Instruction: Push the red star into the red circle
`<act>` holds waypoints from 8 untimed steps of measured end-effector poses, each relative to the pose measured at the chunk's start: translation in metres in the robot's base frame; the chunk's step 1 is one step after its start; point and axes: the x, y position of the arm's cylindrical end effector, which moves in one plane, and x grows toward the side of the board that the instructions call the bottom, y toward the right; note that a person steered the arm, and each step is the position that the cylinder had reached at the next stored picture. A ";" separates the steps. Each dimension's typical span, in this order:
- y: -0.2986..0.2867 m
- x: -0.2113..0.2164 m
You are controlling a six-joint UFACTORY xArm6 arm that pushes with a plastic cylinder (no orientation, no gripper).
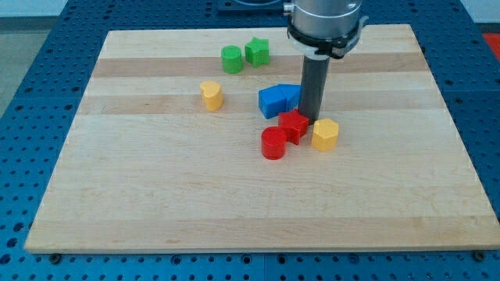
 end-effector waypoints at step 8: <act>0.064 0.064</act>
